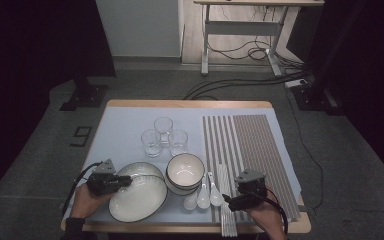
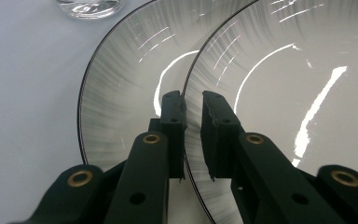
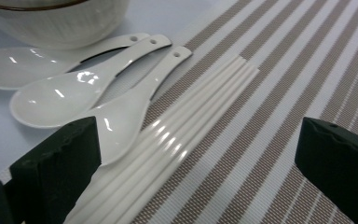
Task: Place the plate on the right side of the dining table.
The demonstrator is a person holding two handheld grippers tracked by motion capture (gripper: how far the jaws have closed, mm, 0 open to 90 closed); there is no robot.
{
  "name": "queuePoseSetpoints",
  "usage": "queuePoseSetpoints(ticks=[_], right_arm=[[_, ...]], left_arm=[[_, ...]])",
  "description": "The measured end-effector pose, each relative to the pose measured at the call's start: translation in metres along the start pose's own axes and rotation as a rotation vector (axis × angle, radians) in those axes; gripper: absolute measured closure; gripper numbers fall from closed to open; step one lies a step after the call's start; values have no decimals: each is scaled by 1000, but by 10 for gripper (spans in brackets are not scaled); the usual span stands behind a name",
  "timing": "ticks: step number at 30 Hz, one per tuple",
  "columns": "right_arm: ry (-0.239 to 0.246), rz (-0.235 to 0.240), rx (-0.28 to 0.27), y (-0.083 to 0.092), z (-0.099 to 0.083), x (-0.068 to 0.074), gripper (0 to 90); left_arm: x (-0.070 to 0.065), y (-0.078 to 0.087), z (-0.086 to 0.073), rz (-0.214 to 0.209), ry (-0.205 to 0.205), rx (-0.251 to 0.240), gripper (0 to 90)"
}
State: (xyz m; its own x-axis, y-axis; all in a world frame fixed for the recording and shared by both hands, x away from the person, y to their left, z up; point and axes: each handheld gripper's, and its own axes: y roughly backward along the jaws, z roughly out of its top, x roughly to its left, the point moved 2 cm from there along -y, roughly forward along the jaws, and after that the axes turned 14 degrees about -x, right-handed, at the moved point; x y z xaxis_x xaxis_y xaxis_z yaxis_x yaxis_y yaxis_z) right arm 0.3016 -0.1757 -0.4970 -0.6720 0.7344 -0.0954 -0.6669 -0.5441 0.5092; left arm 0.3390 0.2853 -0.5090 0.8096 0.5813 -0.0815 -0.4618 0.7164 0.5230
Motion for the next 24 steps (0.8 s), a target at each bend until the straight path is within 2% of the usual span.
queuePoseSetpoints(ticks=[2,6,11,21,22,24], right_arm=[[17,23,4,-3,3,5,0],[35,34,9,-6,5,10,0],[102,23,32,-11,9,21,0],[177,5,37,-17,20,35,0],[201,2,34,-18,23,39,0],[219,-6,39,-19,26,43,0]], left_arm=[[0,0,0,-1,0,-1,793],[0,0,0,-3,1,-2,792],[1,0,0,-5,1,-3,791],[1,0,-1,-7,0,-3,789],[1,0,-1,-7,1,-3,789],[1,0,-1,-7,0,-3,788]])
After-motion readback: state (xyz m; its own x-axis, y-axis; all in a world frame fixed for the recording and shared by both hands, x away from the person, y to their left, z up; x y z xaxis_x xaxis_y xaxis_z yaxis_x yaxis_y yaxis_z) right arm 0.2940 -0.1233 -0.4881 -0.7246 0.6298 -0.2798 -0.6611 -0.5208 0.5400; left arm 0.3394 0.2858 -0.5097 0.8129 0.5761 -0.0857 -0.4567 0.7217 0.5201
